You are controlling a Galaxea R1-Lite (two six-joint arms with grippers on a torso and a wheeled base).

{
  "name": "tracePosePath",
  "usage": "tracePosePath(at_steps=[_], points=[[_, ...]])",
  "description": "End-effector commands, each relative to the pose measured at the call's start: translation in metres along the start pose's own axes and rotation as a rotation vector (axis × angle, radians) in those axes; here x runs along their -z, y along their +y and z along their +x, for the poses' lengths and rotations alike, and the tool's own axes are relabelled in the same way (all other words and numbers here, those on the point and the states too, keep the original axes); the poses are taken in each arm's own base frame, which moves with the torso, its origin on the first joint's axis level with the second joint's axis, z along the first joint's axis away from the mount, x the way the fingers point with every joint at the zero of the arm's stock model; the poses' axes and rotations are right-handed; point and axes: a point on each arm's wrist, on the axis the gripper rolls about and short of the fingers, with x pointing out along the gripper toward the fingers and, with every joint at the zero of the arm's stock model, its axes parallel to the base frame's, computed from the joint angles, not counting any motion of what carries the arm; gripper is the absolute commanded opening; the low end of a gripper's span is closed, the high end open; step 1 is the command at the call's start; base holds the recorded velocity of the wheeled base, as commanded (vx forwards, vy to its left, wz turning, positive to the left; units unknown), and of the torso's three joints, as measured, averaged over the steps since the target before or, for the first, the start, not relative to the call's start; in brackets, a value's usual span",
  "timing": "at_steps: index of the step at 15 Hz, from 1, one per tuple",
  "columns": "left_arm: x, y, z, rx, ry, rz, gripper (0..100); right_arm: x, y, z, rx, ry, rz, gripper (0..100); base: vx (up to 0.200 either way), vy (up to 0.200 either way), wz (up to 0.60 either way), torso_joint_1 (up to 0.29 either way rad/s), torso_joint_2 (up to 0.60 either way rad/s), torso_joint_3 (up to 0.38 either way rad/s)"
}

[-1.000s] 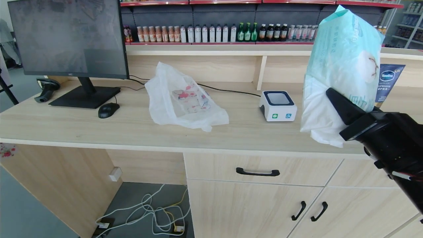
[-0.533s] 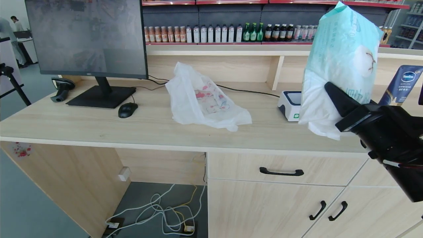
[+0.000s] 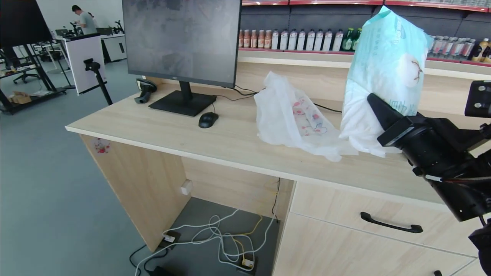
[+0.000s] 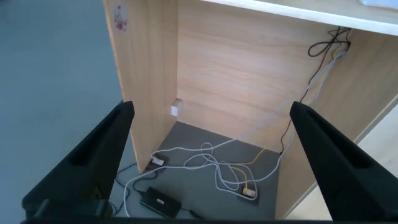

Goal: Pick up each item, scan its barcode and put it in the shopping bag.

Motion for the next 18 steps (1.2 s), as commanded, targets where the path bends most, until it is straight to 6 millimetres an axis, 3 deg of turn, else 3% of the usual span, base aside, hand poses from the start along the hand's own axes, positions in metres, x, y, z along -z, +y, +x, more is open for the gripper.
tracePosePath(at_steps=[1,3,5,8,12,16,18], points=[[0.000,0.000,0.000,0.000,0.000,0.000,100,0.008,-0.003,0.006,0.013,0.016,0.011,0,0.000,0.000,0.00,0.000,0.00,0.000],[0.000,0.000,0.000,0.000,0.000,0.000,100,0.018,-0.015,0.021,0.049,0.020,0.002,0,0.000,0.000,0.00,0.000,0.00,0.000],[0.000,0.000,0.000,0.000,0.000,0.000,100,0.038,-0.040,0.044,0.116,0.034,-0.024,0,0.000,0.000,0.00,0.000,0.00,0.000],[0.000,0.000,0.000,0.000,0.000,0.002,100,0.046,-0.041,0.062,0.076,0.015,0.008,0,0.000,0.000,0.00,0.000,0.00,0.000],[0.000,0.000,0.000,0.001,0.001,0.005,100,0.056,-0.040,0.065,0.074,0.034,0.014,0,0.000,0.000,0.00,0.000,0.00,0.000],[0.000,0.000,0.000,0.000,0.001,0.000,100,0.056,-0.039,0.076,0.087,0.087,0.016,0,0.200,0.000,0.00,-0.004,0.00,0.004],[0.000,0.000,0.000,0.000,0.001,0.000,100,0.055,-0.039,0.085,0.089,0.121,0.023,0,0.000,0.000,0.00,0.000,0.00,0.000]])
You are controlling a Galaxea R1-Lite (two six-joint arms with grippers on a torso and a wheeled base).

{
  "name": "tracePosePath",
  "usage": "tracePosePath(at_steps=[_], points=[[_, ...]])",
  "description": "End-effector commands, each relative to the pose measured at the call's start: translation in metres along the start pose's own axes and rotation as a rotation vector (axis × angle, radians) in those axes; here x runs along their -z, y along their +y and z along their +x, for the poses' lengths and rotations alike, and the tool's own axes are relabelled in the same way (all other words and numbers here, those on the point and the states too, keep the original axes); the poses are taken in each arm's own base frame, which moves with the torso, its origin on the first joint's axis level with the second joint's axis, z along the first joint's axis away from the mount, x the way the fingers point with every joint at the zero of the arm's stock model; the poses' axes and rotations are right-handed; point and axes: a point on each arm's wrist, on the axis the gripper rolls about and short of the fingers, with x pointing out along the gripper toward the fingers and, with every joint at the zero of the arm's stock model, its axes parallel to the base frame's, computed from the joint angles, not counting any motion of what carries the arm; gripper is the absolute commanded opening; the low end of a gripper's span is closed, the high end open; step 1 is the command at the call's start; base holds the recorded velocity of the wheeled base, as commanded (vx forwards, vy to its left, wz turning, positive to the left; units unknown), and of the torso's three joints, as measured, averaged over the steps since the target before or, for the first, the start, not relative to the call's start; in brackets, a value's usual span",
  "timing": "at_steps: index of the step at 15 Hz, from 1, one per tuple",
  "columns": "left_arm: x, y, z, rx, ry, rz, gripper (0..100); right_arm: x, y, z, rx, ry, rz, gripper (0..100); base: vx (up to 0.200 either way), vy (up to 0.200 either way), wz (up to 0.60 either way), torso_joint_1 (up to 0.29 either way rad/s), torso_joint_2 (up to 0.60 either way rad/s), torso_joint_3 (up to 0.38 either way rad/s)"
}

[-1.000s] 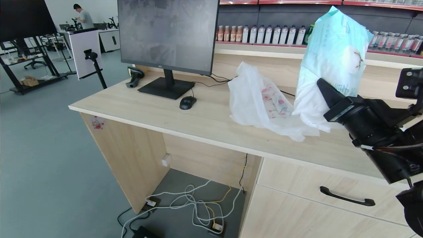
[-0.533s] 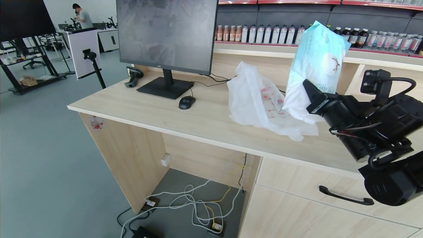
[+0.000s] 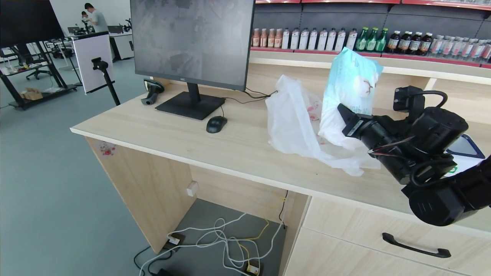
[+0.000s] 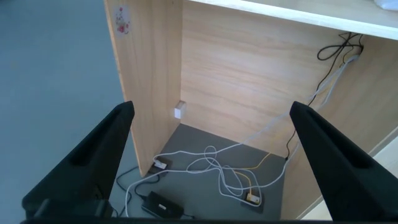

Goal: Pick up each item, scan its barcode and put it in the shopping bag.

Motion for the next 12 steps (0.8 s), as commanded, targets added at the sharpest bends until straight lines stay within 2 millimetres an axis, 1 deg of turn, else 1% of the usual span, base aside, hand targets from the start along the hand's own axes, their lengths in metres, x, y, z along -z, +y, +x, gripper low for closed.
tracePosePath(at_steps=[1,3,4,7,9,10,12], points=[[0.000,0.000,0.000,0.000,-0.001,0.000,100,-0.009,0.003,0.011,-0.006,-0.004,0.010,0,0.000,0.000,0.00,0.000,0.00,0.000],[0.000,0.000,0.000,0.000,-0.001,0.000,100,-0.015,0.006,0.024,-0.024,0.042,0.022,0,0.000,0.000,0.00,0.000,0.00,0.000],[0.000,0.000,0.000,0.000,-0.001,0.000,100,-0.018,0.008,0.026,-0.041,0.072,0.021,0,0.000,0.000,0.00,0.000,0.00,0.000],[0.000,0.000,0.000,0.000,-0.001,0.000,100,-0.021,0.013,0.029,-0.116,0.117,0.027,0,0.000,0.000,0.00,0.000,0.00,0.000],[0.000,0.000,0.000,0.000,-0.001,0.000,100,-0.024,0.014,0.028,-0.167,0.127,0.037,0,0.000,0.000,0.00,0.000,0.00,0.000],[0.000,0.000,0.000,0.000,-0.001,0.000,100,-0.024,0.016,0.028,-0.194,0.135,0.060,0,0.000,0.000,0.00,0.000,0.00,0.000],[0.000,0.000,0.000,0.000,-0.001,0.002,100,-0.013,0.022,0.026,-0.225,0.178,0.110,0,0.000,0.000,0.00,0.000,0.00,0.000]])
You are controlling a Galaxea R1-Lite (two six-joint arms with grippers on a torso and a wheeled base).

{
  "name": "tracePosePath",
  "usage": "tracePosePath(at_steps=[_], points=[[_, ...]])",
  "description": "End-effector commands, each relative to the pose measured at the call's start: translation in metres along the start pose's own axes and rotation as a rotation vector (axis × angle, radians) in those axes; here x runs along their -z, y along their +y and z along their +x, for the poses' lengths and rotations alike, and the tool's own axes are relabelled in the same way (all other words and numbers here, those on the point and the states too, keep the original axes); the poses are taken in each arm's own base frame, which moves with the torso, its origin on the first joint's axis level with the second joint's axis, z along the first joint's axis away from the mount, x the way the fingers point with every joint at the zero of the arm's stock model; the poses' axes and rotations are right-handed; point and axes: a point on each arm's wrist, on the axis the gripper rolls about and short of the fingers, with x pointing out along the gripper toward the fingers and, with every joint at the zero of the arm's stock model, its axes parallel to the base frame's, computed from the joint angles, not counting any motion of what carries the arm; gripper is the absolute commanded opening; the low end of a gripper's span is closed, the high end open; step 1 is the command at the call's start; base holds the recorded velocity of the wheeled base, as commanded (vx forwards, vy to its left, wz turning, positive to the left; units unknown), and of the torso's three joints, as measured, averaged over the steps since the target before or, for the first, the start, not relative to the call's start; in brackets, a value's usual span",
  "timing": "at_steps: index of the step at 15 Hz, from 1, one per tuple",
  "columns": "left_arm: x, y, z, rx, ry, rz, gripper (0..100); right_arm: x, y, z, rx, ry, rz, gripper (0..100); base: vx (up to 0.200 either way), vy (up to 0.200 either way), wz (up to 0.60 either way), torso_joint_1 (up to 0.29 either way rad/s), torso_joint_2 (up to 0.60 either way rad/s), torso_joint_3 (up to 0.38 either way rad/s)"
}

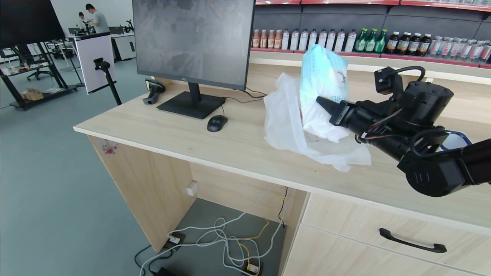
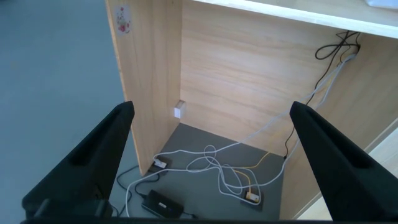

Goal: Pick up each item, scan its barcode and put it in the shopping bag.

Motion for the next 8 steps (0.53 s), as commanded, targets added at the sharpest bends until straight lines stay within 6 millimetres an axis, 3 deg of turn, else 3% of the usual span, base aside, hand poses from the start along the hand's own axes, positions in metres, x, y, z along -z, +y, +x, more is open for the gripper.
tracePosePath(at_steps=[1,8], points=[[0.000,0.000,0.000,0.000,-0.001,0.000,100,0.008,0.006,0.000,-0.017,0.025,0.040,0,0.000,0.000,0.00,0.000,0.00,0.000],[0.000,0.000,0.000,0.000,-0.001,0.000,100,0.036,0.008,0.002,-0.041,0.147,0.083,0,0.000,0.000,0.00,0.000,0.00,0.000]])
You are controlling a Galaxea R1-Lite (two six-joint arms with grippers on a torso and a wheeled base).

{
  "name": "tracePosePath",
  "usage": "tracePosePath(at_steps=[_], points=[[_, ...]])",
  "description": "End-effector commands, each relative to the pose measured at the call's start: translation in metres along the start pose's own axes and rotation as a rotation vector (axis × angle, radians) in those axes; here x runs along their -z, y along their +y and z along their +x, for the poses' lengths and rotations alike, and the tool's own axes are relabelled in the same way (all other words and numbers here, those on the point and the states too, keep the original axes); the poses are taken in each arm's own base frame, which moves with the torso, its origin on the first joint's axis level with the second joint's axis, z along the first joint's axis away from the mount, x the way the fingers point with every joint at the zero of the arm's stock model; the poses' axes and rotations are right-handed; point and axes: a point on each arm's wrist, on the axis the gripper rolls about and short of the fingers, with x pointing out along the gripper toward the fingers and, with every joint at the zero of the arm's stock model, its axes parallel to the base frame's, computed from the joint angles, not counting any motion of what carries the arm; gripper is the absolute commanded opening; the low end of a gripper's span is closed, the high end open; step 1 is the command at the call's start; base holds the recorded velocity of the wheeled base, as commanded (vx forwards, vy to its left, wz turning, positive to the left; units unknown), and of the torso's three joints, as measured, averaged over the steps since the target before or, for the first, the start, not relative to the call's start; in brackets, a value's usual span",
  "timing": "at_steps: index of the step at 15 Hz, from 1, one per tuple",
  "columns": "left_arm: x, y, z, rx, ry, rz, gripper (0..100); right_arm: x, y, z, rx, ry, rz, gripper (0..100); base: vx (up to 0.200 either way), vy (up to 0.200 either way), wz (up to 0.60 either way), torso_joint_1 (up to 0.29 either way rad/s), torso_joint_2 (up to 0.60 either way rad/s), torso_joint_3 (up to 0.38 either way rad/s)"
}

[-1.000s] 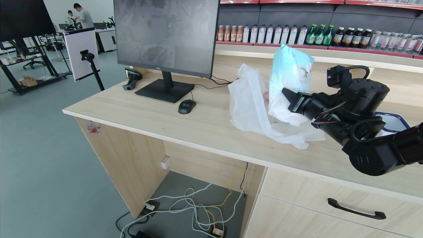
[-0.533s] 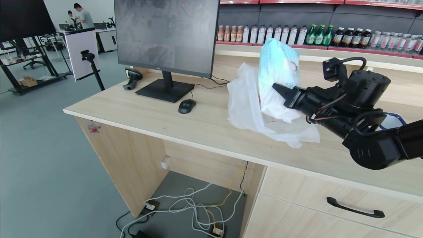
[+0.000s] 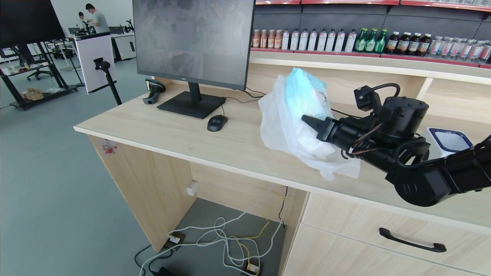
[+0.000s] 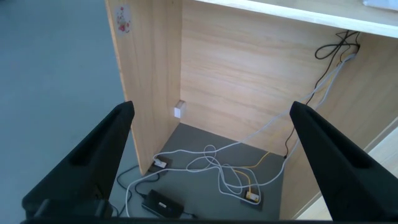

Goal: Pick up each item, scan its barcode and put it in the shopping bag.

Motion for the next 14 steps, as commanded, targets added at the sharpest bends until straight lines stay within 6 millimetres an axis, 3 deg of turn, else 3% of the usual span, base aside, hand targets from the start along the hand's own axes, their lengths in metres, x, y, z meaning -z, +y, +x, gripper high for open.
tracePosePath(at_steps=[1,5,12,14], points=[[0.000,0.000,0.000,-0.001,-0.001,0.000,100,0.005,-0.002,0.002,0.019,0.039,0.003,0,0.000,0.000,0.00,0.000,0.00,0.000],[0.000,0.000,0.000,0.001,-0.002,0.001,100,0.006,-0.007,-0.003,0.147,0.075,0.009,0,0.000,0.000,0.00,0.000,0.00,0.000],[0.000,0.000,0.000,-0.001,-0.002,0.001,100,-0.032,-0.035,-0.033,0.316,0.048,-0.051,0,0.000,0.000,0.00,0.000,0.00,0.000],[0.000,0.000,0.000,0.001,-0.002,0.001,100,-0.040,-0.018,-0.026,0.234,0.023,-0.055,0,0.000,0.000,0.00,0.000,0.00,0.000]])
